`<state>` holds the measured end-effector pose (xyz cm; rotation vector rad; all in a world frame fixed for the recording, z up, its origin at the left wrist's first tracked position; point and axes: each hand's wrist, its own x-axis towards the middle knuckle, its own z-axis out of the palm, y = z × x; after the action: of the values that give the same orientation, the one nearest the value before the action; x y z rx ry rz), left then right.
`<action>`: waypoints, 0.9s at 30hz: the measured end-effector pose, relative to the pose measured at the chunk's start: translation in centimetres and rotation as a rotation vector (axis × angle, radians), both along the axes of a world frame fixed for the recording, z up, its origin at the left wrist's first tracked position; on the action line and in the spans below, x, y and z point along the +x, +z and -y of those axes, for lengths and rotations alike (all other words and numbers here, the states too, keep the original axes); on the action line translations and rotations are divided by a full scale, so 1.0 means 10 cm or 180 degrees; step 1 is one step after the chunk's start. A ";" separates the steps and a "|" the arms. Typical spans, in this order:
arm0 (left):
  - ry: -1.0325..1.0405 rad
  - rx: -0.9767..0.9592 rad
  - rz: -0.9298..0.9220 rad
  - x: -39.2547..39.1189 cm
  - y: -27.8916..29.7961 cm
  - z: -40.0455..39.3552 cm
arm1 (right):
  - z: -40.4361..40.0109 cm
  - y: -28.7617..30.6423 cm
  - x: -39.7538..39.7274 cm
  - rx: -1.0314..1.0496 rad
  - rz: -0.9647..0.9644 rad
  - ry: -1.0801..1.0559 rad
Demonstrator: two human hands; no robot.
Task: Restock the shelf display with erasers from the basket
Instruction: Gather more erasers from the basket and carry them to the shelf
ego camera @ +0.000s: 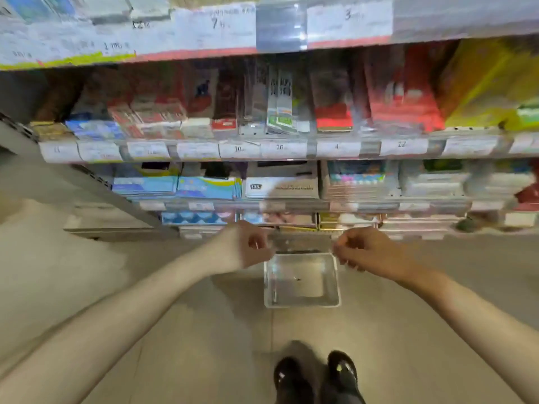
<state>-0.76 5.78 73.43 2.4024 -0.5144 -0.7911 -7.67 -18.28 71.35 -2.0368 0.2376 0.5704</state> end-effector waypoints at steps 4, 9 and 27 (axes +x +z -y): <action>0.0381 0.0044 -0.0617 -0.06 -1.07 0.02 | 0.06 -1.05 -0.07 -0.0244 -0.0353 0.0114; 0.0969 0.0034 -0.1049 -0.15 -2.49 0.09 | 0.00 -2.42 -0.10 -0.0721 -0.0543 0.0315; 0.1705 0.0826 -0.1158 -0.28 -6.49 0.23 | -0.49 -6.30 0.39 -0.0613 -0.0285 0.0242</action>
<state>-3.57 3.47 8.48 2.3689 0.3836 -1.0520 -3.80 -13.33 8.31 -2.2162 0.2784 0.7104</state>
